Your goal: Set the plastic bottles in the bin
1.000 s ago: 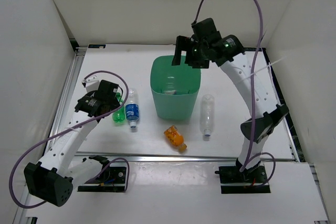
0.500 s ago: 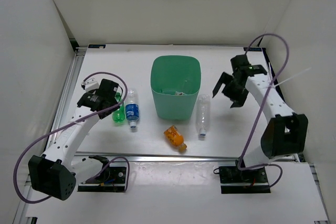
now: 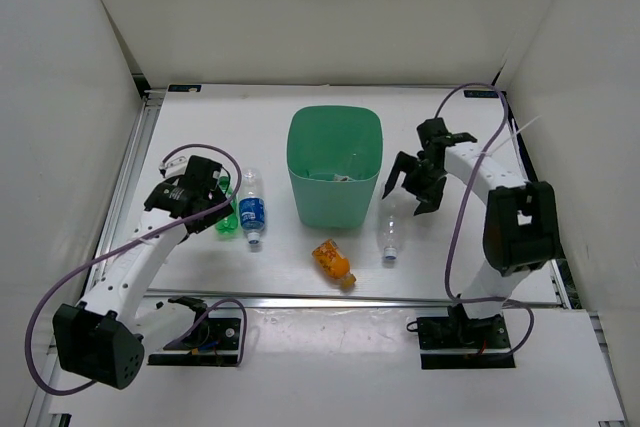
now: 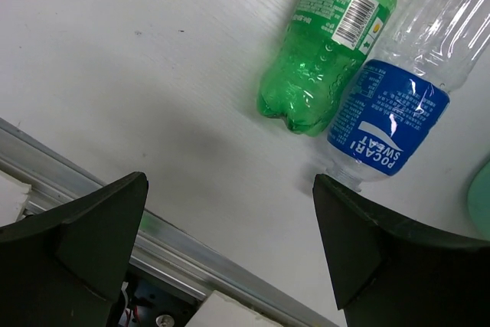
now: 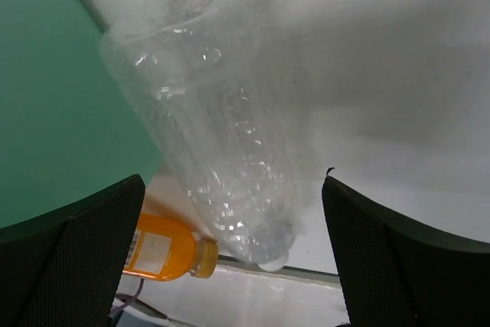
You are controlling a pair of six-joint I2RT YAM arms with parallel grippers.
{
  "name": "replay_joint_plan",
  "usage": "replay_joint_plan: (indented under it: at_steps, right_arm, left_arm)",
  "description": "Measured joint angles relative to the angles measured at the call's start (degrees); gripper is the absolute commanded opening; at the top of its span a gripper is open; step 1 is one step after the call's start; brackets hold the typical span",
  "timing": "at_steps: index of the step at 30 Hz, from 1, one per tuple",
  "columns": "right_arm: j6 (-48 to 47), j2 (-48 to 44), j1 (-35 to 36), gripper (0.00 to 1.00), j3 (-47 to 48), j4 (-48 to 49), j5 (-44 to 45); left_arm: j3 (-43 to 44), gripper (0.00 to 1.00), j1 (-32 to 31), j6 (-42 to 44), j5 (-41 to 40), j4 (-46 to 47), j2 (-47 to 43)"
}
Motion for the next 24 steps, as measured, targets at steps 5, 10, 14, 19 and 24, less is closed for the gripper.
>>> replay_joint_plan:
  at_steps: [5,10,14,19,24]
  right_arm:
    - [0.0,7.2,1.8,0.92,-0.8,2.0,-1.6]
    - [0.1,10.0,2.5,0.50,-1.5,1.4,-0.9]
    - [1.6,6.7,1.8,0.43,1.1,-3.6,3.2]
    - [3.2,-1.0,-0.2,0.36,22.1,-10.6,6.9]
    - [4.5,-6.3,0.0,0.37,46.5,-9.3,5.4]
  left_arm:
    - [-0.7,1.00,0.0,1.1,1.7,0.2,-0.7]
    - [-1.1,1.00,0.0,1.7,2.2,0.3,-1.7]
    - [-1.7,1.00,0.3,1.8,2.2,0.3,-1.8]
    - [-2.1,1.00,0.5,1.8,2.3,1.3,-1.7]
    - [-2.4,1.00,0.6,1.6,2.9,2.6,0.0]
